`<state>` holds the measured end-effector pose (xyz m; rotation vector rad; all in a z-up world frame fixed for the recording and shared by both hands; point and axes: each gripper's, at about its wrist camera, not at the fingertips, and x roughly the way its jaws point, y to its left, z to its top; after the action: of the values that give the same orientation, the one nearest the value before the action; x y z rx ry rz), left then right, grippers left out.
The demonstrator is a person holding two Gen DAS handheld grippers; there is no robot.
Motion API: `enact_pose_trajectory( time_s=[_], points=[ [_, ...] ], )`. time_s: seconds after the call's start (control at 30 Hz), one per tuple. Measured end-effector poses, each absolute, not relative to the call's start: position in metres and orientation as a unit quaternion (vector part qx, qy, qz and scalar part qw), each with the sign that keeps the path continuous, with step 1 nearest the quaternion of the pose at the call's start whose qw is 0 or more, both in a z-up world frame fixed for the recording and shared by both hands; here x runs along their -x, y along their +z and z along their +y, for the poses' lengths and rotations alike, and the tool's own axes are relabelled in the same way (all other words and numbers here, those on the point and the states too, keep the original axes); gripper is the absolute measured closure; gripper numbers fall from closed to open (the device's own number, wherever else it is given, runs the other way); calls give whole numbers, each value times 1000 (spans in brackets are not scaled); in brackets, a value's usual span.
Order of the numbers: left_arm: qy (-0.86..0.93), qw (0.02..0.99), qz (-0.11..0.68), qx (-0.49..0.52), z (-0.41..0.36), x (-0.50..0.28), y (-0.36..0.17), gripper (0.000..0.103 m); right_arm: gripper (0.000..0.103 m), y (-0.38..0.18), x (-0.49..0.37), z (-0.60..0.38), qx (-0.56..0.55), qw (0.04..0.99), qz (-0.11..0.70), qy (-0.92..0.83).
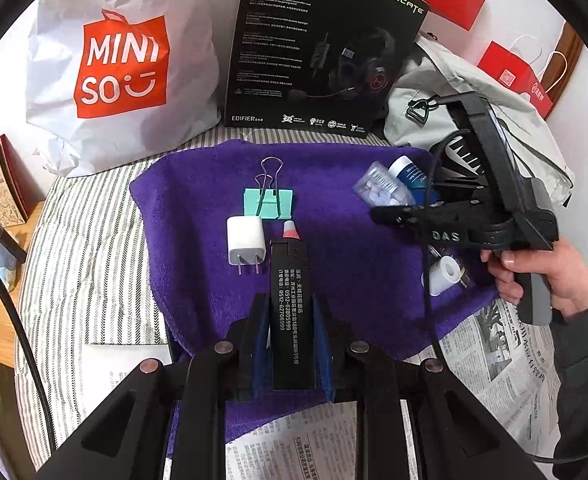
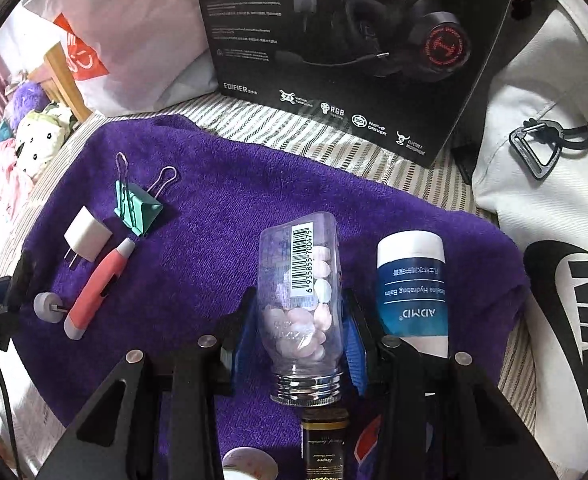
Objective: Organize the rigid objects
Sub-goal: 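Carry the black block and pill bottle onto the purple towel and open both tools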
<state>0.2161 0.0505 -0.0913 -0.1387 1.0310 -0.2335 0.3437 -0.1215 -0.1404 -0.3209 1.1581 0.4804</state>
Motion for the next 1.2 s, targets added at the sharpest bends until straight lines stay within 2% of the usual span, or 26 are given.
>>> enact_pose_trajectory(
  time_s=[0.13, 0.4, 0.7, 1.0, 1.13, 1.2],
  points=[
    [-111, 858, 497, 64, 47, -220, -94, 82, 56, -138, -340, -127, 147, 789, 547, 238],
    [-126, 852, 505, 52, 20, -236, -99, 82, 56, -103, -310, -161, 107, 807, 528, 240],
    [-128, 840, 527, 26, -17, -269, -119, 82, 56, -61, -239, -222, 66, 834, 505, 212],
    [-108, 839, 533, -16, -37, -273, -133, 82, 56, -67, -181, -255, 42, 833, 516, 195],
    [-128, 835, 534, -20, -41, -267, -133, 58, 56, -76, -168, -251, 35, 830, 521, 198],
    [-122, 835, 536, -30, -44, -261, -133, 54, 56, -77, -163, -250, 33, 828, 522, 201]
  ],
)
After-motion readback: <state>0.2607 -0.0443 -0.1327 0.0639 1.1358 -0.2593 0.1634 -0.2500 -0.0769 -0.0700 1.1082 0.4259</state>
